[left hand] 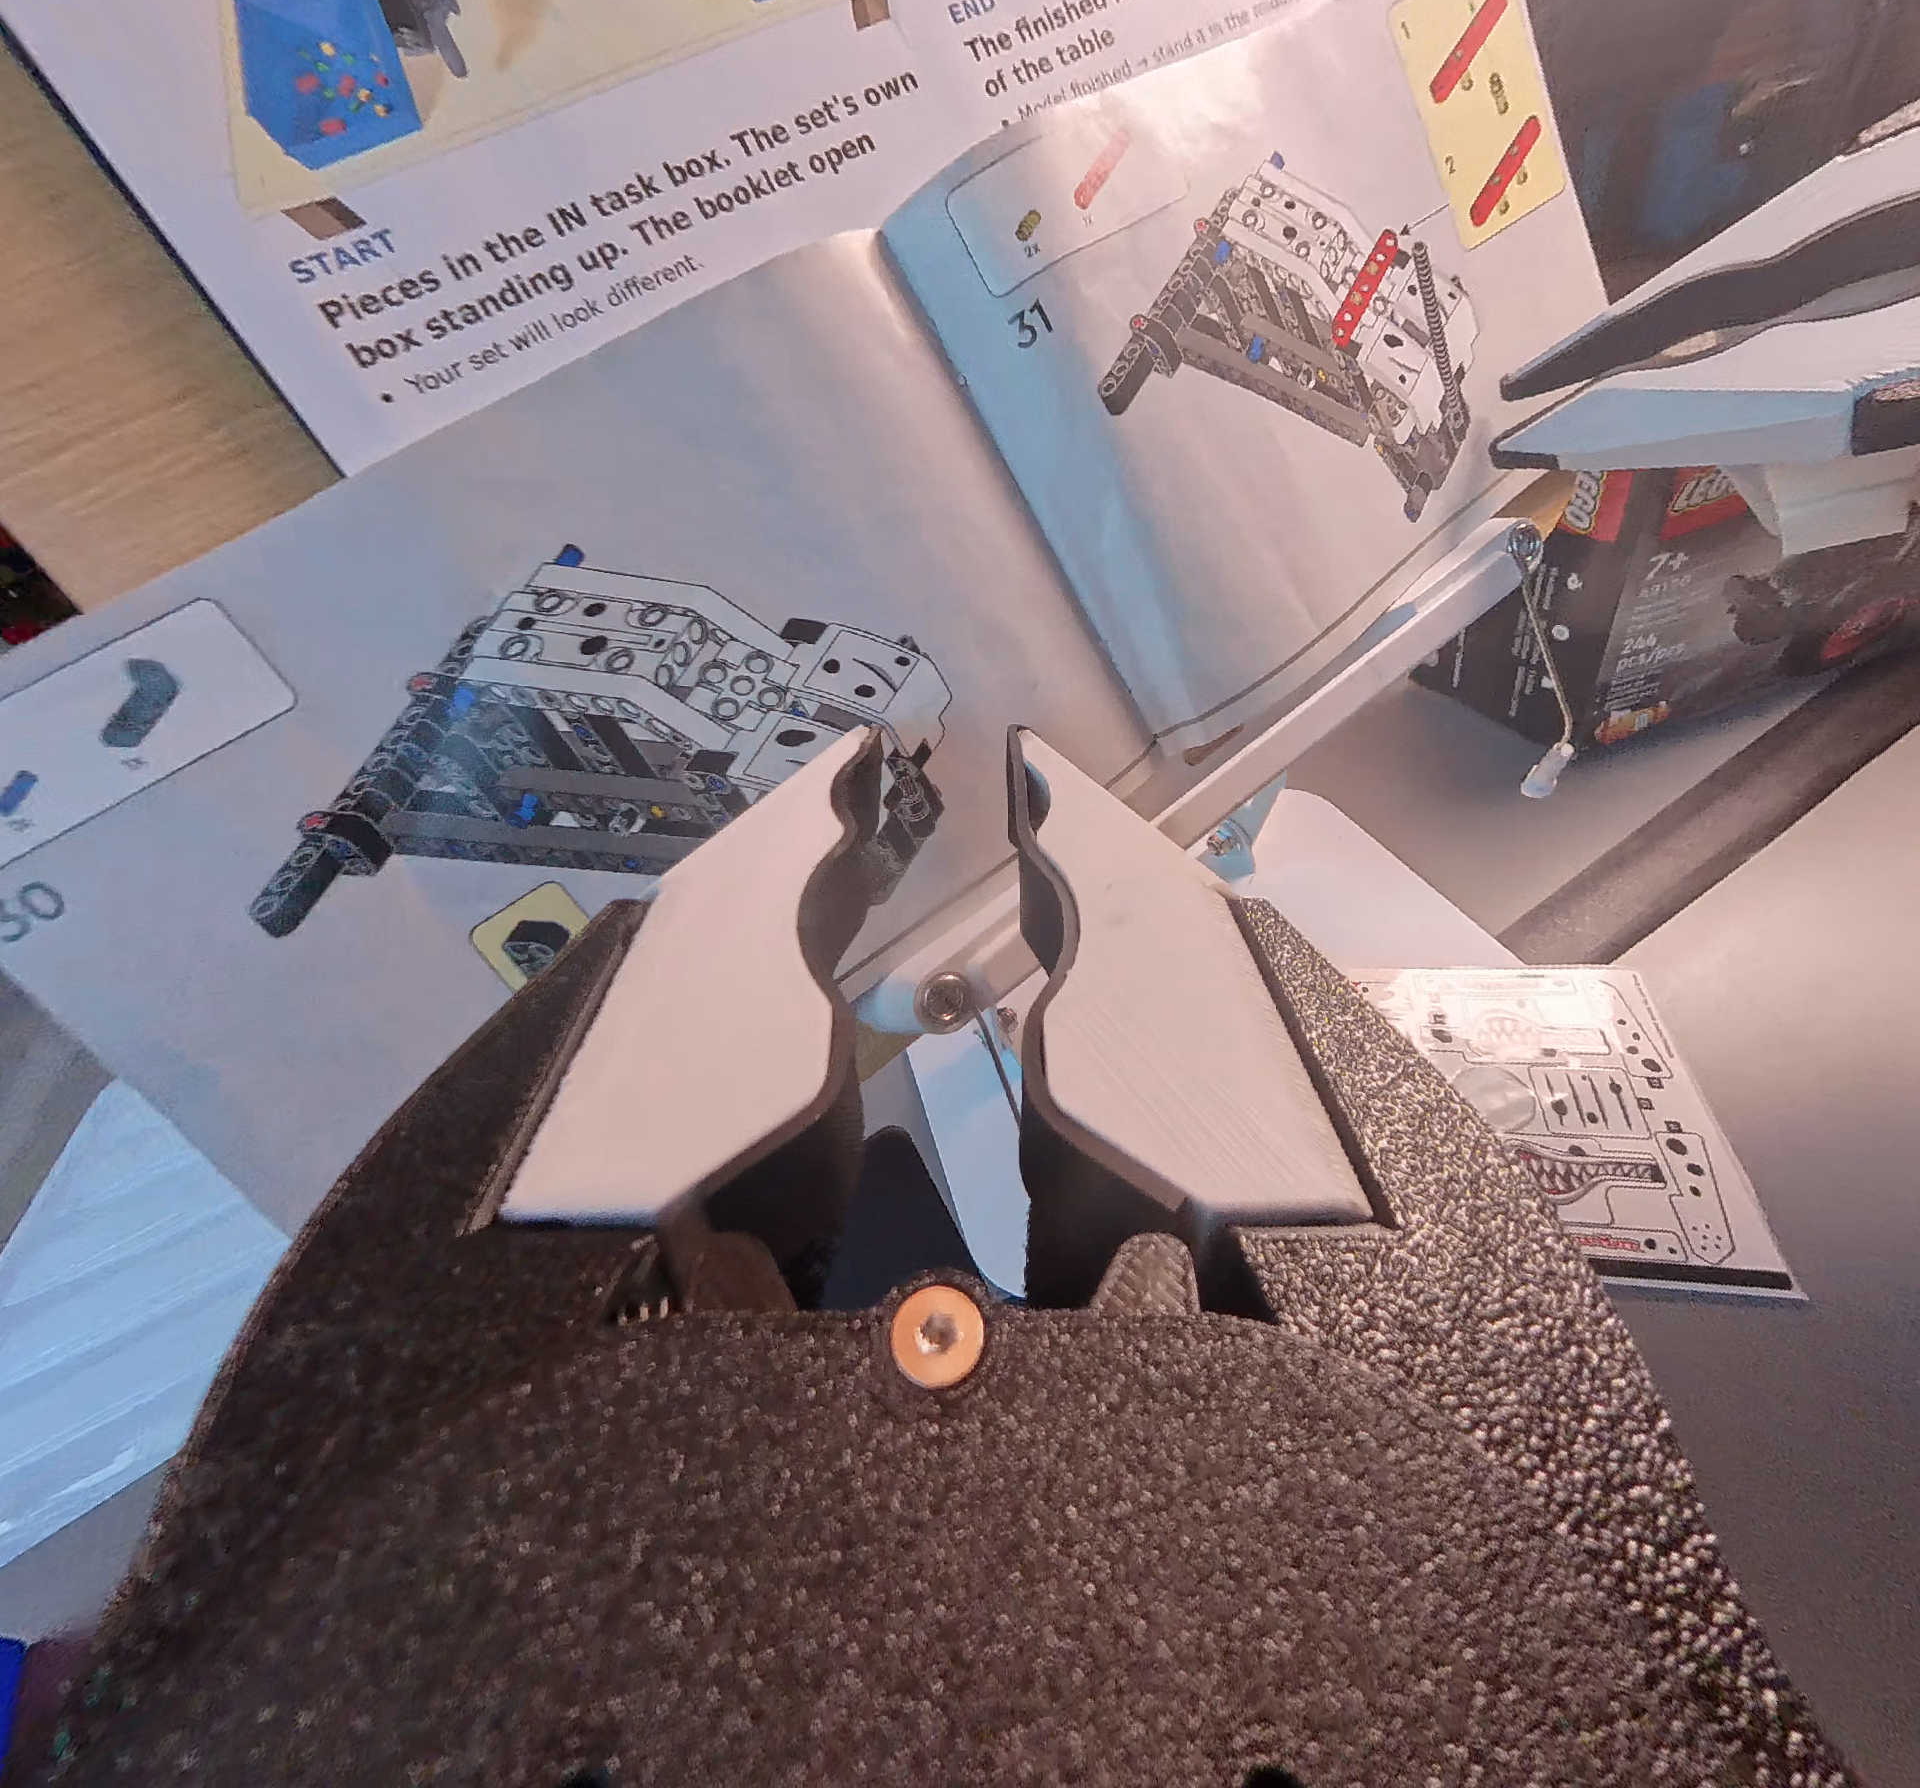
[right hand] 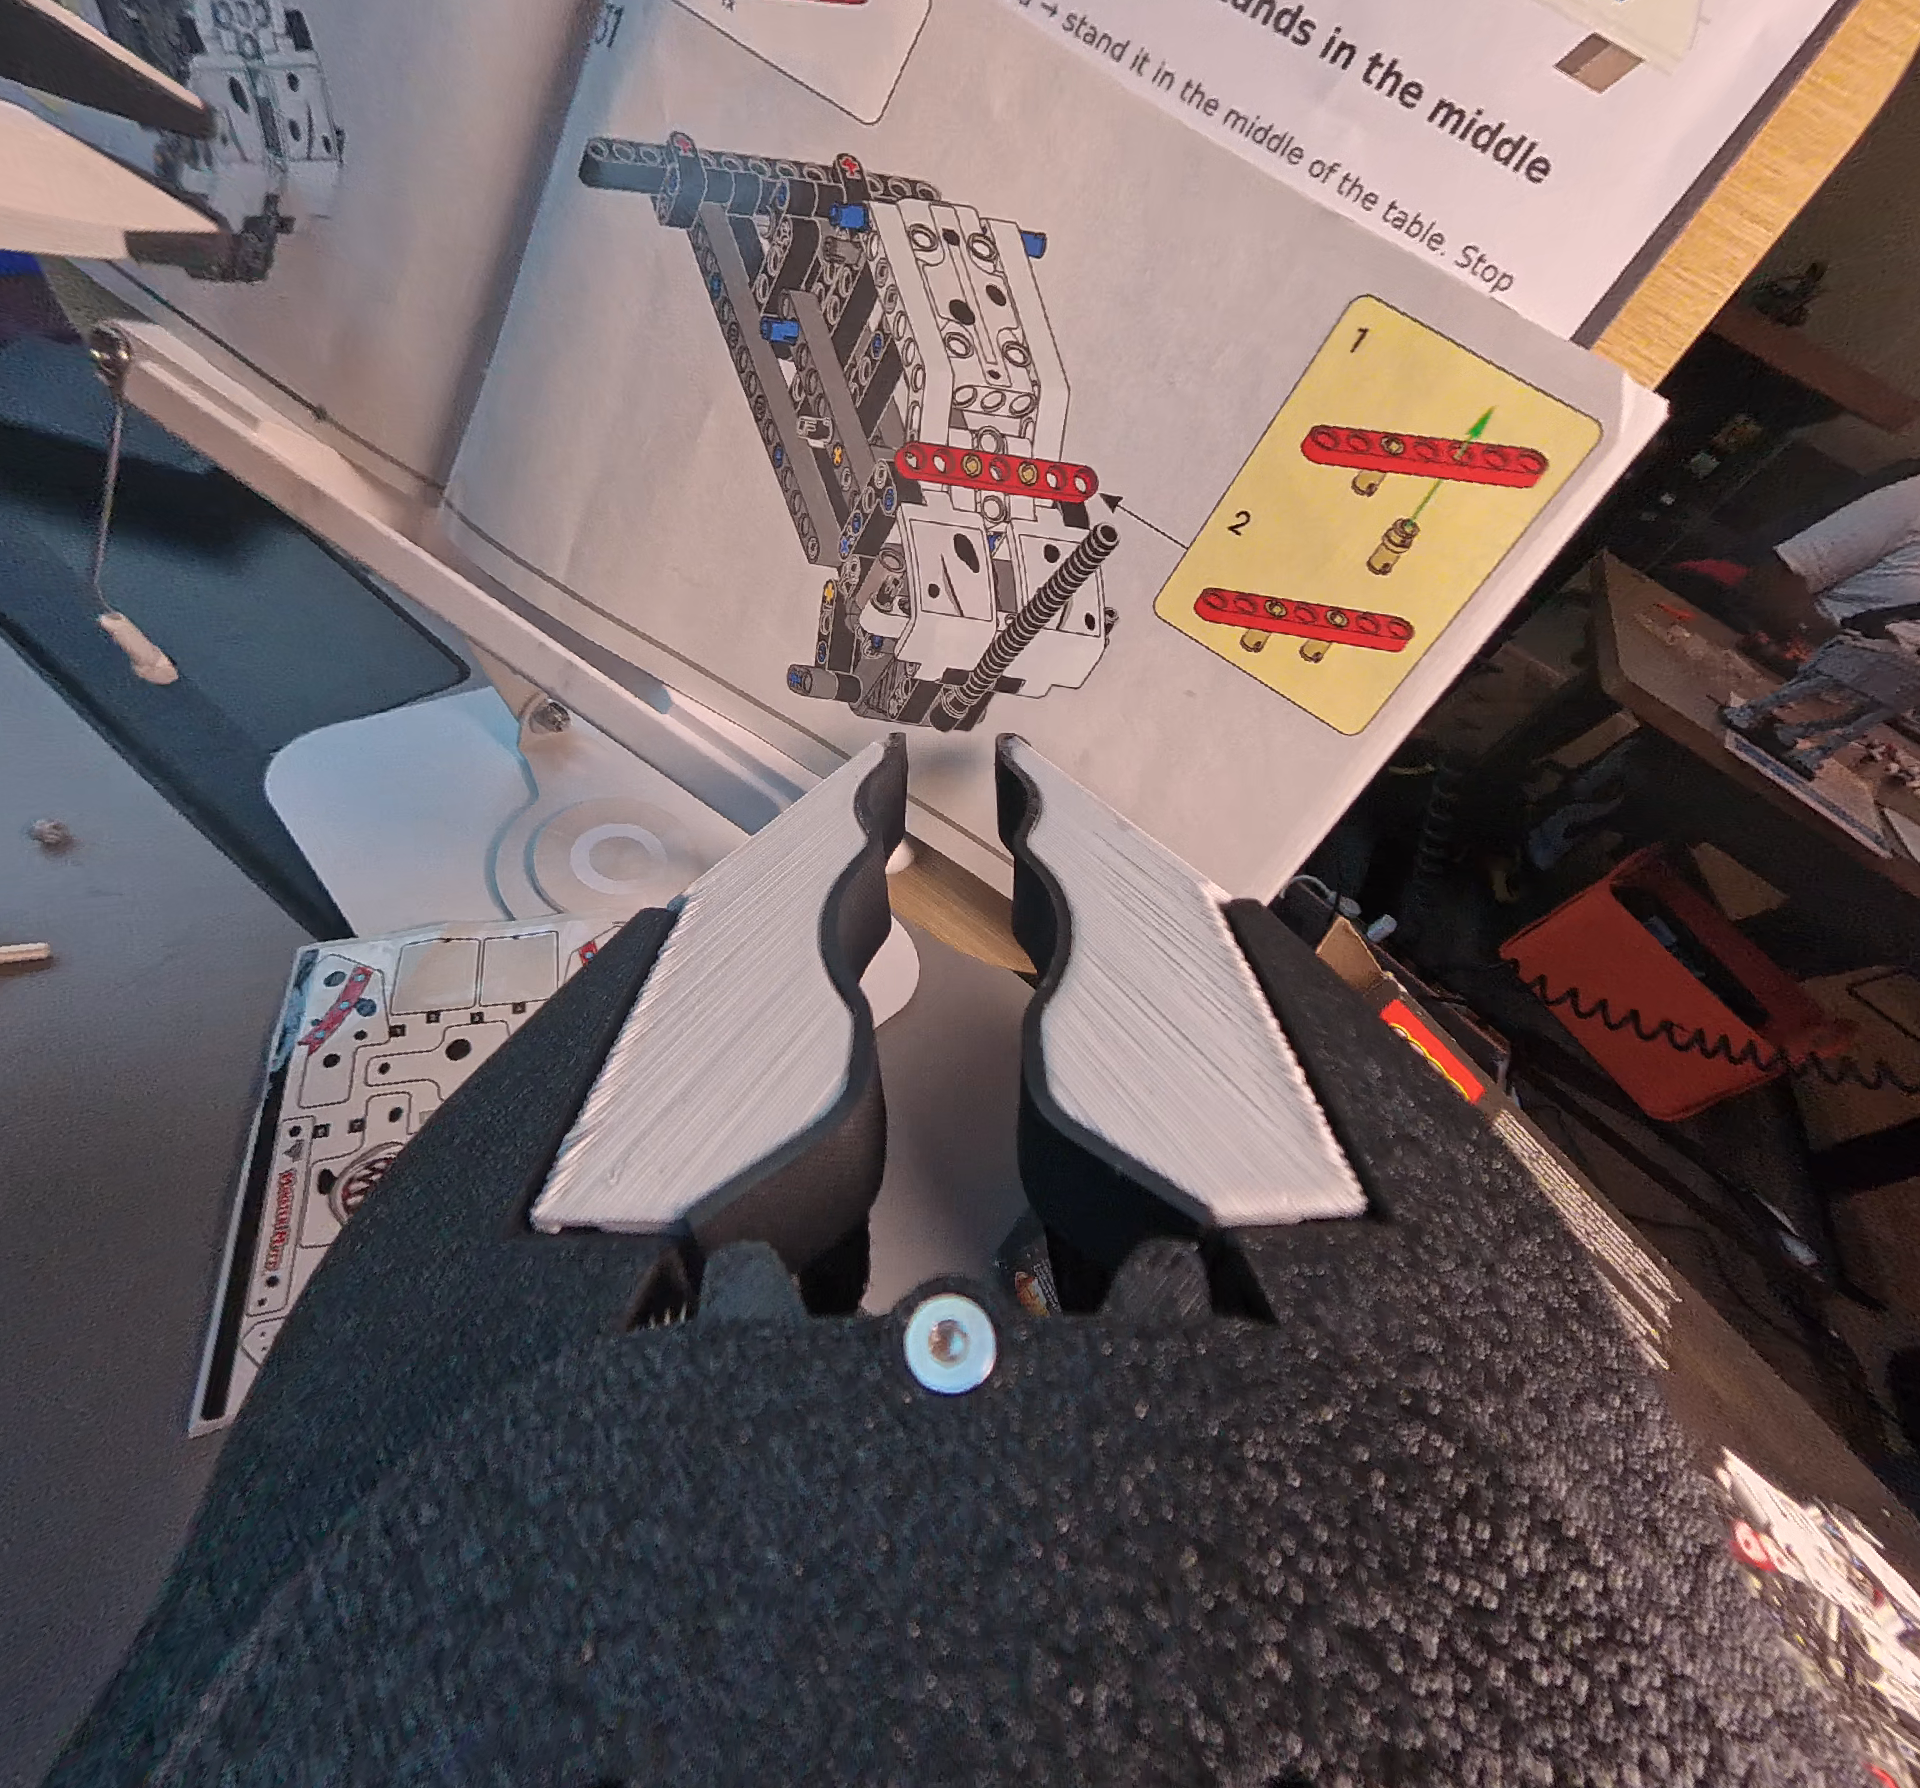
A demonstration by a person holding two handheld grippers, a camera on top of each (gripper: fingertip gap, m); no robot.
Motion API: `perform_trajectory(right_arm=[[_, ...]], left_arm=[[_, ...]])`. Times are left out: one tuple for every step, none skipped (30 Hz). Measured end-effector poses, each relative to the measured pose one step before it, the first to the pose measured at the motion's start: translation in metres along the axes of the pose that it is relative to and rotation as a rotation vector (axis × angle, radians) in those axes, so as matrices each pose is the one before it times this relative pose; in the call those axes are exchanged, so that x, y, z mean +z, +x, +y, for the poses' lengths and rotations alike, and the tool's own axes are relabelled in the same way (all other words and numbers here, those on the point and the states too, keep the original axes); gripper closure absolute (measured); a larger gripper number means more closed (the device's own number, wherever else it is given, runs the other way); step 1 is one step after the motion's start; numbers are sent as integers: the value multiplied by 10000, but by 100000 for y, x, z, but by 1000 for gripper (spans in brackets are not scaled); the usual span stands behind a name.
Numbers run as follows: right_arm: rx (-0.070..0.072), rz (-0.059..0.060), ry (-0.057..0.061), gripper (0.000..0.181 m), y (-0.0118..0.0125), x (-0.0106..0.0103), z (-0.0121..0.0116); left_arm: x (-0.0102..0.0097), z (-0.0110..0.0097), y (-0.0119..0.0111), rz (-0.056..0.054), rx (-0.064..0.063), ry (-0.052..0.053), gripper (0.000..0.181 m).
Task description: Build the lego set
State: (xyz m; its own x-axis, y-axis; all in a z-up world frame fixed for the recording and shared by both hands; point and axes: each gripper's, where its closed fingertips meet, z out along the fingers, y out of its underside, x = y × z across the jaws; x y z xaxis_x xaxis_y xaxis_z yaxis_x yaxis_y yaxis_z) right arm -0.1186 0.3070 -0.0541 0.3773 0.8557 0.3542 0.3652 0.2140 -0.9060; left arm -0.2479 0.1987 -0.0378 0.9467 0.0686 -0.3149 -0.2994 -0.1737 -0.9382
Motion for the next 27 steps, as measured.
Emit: perform_trajectory(right_arm=[[120,-32,126,164,120,-243,-162],[119,-27,177,164,93,-289,-256],[120,7,176,164,109,-295,-274],[125,8,184,163,79,-318,-309],[136,-20,173,162,0,-312,-295],[144,-32,116,160,-45,-329,-234],[167,-40,133,158,-90,-439,-272],[203,-128,184,157,-267,-599,-365],[205,-235,218,155,-490,-776,-450],[166,-275,214,154,-654,-953,-469],[113,-275,240,153,-765,-1124,-541],[105,-249,227,153,-831,-1248,-543],[113,-307,158,152,-1004,-1328,-469],[105,-339,108,151,-1098,-1333,-387],[78,-237,41,151,-976,-1312,-220],[59,-144,42,151,-819,-1277,-134],[72,-120,55,151,-764,-1221,-48],[122,-88,-3,151,-663,-1150,81],[156,-105,-13,151,-661,-1109,136],[190,-90,40,150,-640,-1100,104],[175,-74,12,150,-620,-1096,186],[136,-90,-13,148,-670,-1127,274],[128,-65,-19,147,-655,-1166,381],[102,-74,-32,147,-719,-1157,525],[37,-140,-123,147,-855,-1124,756],[-65,-67,-231,144,-781,-1050,1001],[-149,30,-259,142,-649,-966,1166]], left_arm=[[-557,-261,-259,-58,-112,185,157],[-541,-202,-319,-83,-159,172,156],[-530,-123,-403,-126,-171,130,153],[-524,-168,-481,-172,-169,185,151],[-489,-164,-509,-175,-162,206,148],[-411,-51,-559,-203,-127,126,143],[-356,35,-512,-160,-94,66,139],[-325,116,-453,-119,-112,26,134],[-332,176,-358,-61,-147,-20,130],[-399,156,-208,22,-185,-26,127],[-537,42,-86,47,-223,29,124],[-654,-112,22,48,-222,130,124],[-725,-167,181,82,-170,145,124],[-730,-128,290,91,-86,103,123],[-707,-62,364,94,0,63,123],[-682,-34,362,63,33,51,123],[-636,-46,332,28,51,62,123],[-603,0,324,31,25,29,123],[-588,-44,406,79,-54,41,123],[-631,-84,501,124,-121,60,123],[-686,-115,595,138,-127,74,123],[-732,-66,747,201,-79,32,123],[-808,42,911,257,-10,-25,123],[-889,136,1048,301,28,-47,123],[-934,276,1188,358,70,-86,123],[-949,529,1261,378,106,-196,123],[-953,742,1272,346,106,-253,123]])
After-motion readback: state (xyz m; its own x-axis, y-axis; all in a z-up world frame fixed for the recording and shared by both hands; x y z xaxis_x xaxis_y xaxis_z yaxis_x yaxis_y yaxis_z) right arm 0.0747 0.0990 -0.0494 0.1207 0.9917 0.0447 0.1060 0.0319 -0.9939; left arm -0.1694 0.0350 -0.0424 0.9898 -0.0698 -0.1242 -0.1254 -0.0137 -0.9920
